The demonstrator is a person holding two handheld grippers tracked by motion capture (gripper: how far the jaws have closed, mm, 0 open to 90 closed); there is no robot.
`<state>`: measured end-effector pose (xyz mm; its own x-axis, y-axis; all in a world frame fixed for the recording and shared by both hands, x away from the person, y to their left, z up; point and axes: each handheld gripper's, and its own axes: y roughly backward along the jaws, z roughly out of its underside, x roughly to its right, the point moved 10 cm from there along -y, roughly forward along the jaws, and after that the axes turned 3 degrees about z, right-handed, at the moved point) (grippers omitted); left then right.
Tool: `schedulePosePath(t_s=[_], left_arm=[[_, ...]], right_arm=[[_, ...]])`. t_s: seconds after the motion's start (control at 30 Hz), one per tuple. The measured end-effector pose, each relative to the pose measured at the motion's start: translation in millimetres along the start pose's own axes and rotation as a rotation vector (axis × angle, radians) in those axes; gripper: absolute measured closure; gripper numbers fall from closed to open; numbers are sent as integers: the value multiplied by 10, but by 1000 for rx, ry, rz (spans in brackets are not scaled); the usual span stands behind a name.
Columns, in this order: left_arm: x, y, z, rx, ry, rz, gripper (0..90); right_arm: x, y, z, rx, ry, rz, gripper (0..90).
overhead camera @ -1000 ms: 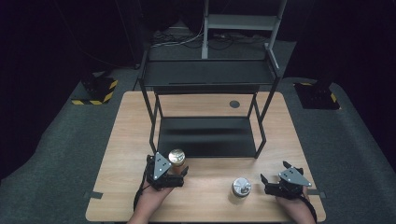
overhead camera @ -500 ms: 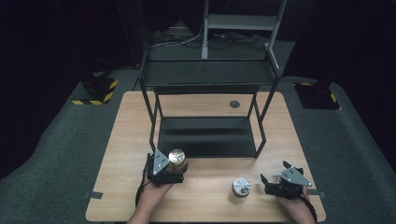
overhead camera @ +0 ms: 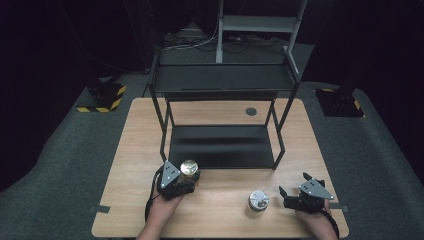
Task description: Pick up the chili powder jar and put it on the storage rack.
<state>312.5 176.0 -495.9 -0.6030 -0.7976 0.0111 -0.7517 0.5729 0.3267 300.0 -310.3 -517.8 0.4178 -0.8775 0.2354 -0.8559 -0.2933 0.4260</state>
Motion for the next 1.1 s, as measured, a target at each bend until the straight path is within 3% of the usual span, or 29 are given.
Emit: schedulePosePath(t_s=[0.27,0.6,1.1], left_arm=[[-21,10,14,22,-3,18,342],[-31,18,-13,16,13,25,346],[19,197,-245,75,7,22,345]], right_arm=[[0,0,0,-1,1,1,0],[3,-5,-5,-7,-1,-1,0],[-4,-7,-7,-8,4,1,0]])
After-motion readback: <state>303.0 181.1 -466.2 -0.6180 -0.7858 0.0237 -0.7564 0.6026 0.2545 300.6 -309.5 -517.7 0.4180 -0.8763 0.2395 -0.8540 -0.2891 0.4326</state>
